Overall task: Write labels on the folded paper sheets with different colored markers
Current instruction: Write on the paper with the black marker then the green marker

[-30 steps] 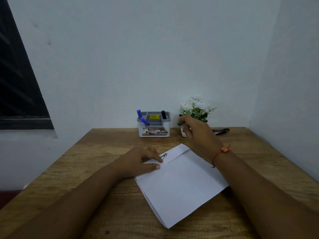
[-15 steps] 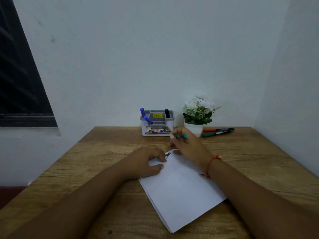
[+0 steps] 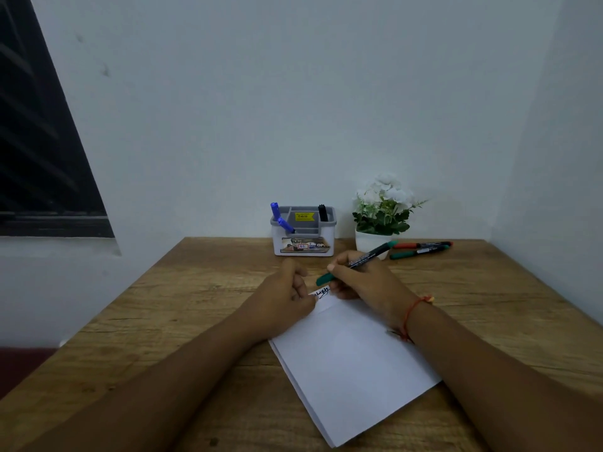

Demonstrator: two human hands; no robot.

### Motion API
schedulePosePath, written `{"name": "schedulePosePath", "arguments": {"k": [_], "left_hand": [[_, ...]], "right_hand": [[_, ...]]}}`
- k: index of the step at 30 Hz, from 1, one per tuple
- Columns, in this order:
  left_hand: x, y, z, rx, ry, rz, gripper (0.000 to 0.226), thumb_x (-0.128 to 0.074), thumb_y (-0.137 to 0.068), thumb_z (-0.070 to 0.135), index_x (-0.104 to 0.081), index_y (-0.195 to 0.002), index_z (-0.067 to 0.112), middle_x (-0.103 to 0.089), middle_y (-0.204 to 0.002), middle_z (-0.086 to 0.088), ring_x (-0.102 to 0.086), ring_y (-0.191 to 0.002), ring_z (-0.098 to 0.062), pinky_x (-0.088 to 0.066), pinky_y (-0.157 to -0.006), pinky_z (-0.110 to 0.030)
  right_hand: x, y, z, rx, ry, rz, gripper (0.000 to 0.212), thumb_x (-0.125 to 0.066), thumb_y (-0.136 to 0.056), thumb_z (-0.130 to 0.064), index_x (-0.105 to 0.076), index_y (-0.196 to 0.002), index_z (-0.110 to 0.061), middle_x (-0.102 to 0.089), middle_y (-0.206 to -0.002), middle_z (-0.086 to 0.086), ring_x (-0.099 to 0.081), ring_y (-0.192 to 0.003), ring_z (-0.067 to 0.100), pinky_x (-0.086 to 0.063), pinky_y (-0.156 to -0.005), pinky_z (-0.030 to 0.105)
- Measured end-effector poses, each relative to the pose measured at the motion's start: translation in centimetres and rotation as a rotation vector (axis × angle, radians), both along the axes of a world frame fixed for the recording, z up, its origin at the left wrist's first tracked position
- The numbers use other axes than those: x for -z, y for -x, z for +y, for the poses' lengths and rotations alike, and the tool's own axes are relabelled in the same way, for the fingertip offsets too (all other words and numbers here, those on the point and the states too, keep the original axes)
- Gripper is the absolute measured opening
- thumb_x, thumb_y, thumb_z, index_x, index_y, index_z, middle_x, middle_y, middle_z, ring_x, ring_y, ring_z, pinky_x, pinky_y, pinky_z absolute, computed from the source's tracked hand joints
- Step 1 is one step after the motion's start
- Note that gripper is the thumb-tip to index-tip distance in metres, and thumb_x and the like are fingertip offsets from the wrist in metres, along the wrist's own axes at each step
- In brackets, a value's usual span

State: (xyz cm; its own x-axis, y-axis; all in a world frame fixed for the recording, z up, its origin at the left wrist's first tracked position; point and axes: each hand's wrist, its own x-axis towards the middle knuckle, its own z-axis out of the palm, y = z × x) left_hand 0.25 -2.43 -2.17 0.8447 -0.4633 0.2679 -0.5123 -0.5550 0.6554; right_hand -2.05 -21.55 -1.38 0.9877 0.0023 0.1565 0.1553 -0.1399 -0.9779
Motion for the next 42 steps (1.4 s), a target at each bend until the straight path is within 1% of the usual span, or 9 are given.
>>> {"name": "schedulePosePath", "arguments": {"k": [7,12,20,28,31,33,37,40,42], "left_hand": [[-0.4,0.4,-0.5,-0.059,-0.085,-0.1,0.023,-0.061,-0.092,0.04,-0.061,-0.109,0.026,-0.057,-0.079,0.012,-0.05,-0.068,-0.001,-0.034,-0.056,-0.019],[-0.5,0.4,-0.4,-0.036,-0.079,-0.093,0.018,-0.063,-0.091,0.036,-0.07,-0.101,0.023,-0.064,-0.088,0.008,-0.051,-0.075,0.0,-0.034,-0.061,-0.019],[-0.6,0.4,-0.3,-0.03,-0.034,-0.043,0.009,-0.067,-0.089,0.03,-0.073,-0.093,0.026,-0.068,-0.087,0.007,-0.053,-0.075,-0.003,-0.038,-0.063,-0.019],[-0.6,0.4,0.0,-0.04,-0.011,0.012,0.01,-0.065,-0.091,0.03,-0.073,-0.097,0.03,-0.069,-0.086,0.007,-0.056,-0.074,-0.003,-0.04,-0.062,-0.018],[-0.5,0.3,0.1,-0.087,0.115,0.071,0.005,-0.063,-0.092,0.027,-0.068,-0.092,0.029,-0.064,-0.071,0.008,-0.055,-0.058,0.002,-0.042,-0.054,-0.012],[-0.3,0.1,0.3,-0.17,0.196,0.078,0.009,-0.063,-0.093,0.028,-0.068,-0.088,0.022,-0.063,-0.07,0.001,-0.054,-0.056,-0.002,-0.044,-0.053,-0.017],[-0.1,-0.5,0.7,-0.347,-0.004,-0.112,0.012,-0.067,-0.09,0.028,-0.071,-0.094,0.018,-0.065,-0.081,-0.003,-0.05,-0.068,-0.009,-0.037,-0.058,-0.022],[0.0,-1.0,1.0,-0.405,-0.112,-0.121,0.019,-0.066,-0.09,0.027,-0.073,-0.104,0.016,-0.069,-0.09,-0.003,-0.056,-0.078,-0.011,-0.045,-0.065,-0.025],[0.1,-1.3,1.2,-0.429,-0.156,-0.119,0.022,-0.065,-0.09,0.028,-0.073,-0.108,0.017,-0.07,-0.091,-0.002,-0.055,-0.077,-0.01,-0.041,-0.058,-0.02]], "right_hand": [[-0.2,0.4,0.0,-0.02,0.078,0.016,0.029,-0.067,-0.095,-0.031,-0.077,-0.092,-0.004,-0.076,-0.085,0.019,-0.07,-0.077,0.017,-0.056,-0.074,0.028],[-0.5,0.6,-0.4,-0.062,0.052,0.045,0.027,-0.071,-0.092,-0.025,-0.076,-0.1,-0.001,-0.078,-0.085,0.014,-0.073,-0.076,0.011,-0.057,-0.066,0.017],[-0.7,0.5,-0.3,-0.065,0.0,0.106,0.023,-0.069,-0.094,-0.021,-0.074,-0.1,0.0,-0.079,-0.087,0.014,-0.077,-0.083,0.019,-0.059,-0.069,0.02],[-1.1,1.0,0.2,-0.059,-0.021,0.127,0.027,-0.053,-0.102,-0.018,-0.076,-0.099,-0.006,-0.079,-0.092,0.015,-0.077,-0.09,0.025,-0.059,-0.07,0.025],[-1.2,1.1,0.3,-0.059,-0.068,0.161,0.04,-0.039,-0.105,-0.029,-0.073,-0.109,-0.009,-0.079,-0.094,0.017,-0.076,-0.09,0.023,-0.056,-0.071,0.028],[-1.3,1.0,0.2,-0.024,-0.138,0.176,0.045,-0.034,-0.106,-0.037,-0.071,-0.107,-0.011,-0.078,-0.092,0.02,-0.075,-0.082,0.021,-0.056,-0.067,0.027],[-1.1,0.6,0.3,0.041,-0.173,0.161,0.043,-0.035,-0.107,-0.041,-0.066,-0.095,-0.013,-0.076,-0.088,0.019,-0.071,-0.07,0.017,-0.054,-0.058,0.025],[-0.8,0.5,0.5,0.076,-0.103,0.14,0.041,-0.039,-0.106,-0.039,-0.065,-0.092,-0.011,-0.076,-0.081,0.016,-0.071,-0.068,0.018,-0.055,-0.057,0.026],[-0.6,0.5,0.7,0.087,-0.047,0.115,0.039,-0.042,-0.106,-0.036,-0.065,-0.089,-0.009,-0.076,-0.074,0.014,-0.07,-0.064,0.018,-0.055,-0.058,0.025]]}}
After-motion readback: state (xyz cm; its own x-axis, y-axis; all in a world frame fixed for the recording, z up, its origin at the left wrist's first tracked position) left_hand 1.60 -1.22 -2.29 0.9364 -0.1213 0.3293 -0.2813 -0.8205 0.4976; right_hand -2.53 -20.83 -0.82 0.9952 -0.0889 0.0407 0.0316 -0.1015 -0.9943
